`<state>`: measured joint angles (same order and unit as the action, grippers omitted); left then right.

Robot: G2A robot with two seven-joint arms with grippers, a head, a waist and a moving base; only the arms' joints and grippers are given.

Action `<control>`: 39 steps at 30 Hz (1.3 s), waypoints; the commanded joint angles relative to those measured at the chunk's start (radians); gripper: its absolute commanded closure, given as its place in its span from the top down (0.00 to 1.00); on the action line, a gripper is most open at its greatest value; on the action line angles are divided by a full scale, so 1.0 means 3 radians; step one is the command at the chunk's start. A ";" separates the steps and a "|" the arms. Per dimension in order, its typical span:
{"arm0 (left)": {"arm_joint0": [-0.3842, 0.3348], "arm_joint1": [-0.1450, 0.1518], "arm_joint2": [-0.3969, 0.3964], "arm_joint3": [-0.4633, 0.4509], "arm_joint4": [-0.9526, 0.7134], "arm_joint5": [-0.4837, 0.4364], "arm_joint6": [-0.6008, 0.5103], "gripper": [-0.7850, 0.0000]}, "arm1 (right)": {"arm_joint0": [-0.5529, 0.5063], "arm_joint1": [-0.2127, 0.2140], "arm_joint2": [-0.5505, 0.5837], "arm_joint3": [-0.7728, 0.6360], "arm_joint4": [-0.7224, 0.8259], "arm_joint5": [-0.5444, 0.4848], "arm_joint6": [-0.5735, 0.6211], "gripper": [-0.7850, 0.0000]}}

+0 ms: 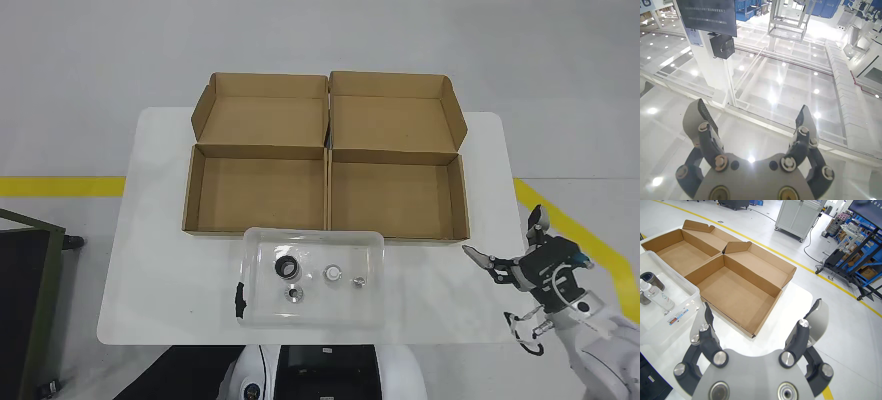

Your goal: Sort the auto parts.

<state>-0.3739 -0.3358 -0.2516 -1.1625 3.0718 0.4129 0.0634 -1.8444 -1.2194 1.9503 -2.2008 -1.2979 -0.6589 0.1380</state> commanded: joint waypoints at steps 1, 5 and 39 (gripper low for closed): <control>0.0000 0.0000 0.0000 0.0000 0.0000 0.0000 0.0000 1.00 | 0.0024 0.0007 -0.0065 0.0014 0.0002 -0.0052 0.0012 1.00; 0.0000 0.0000 0.0000 0.0000 0.0000 0.0000 0.0000 1.00 | 0.0110 0.0033 -0.0225 -0.0026 -0.0104 -0.0267 0.0128 1.00; 0.0000 0.0000 0.0000 0.0000 0.0000 0.0000 0.0000 1.00 | 0.0880 0.0119 -0.2139 0.0129 -0.0455 -0.0829 0.0571 1.00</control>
<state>-0.3739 -0.3358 -0.2516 -1.1625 3.0718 0.4129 0.0634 -1.5876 -1.1839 1.3220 -2.1671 -1.4208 -0.9093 0.3096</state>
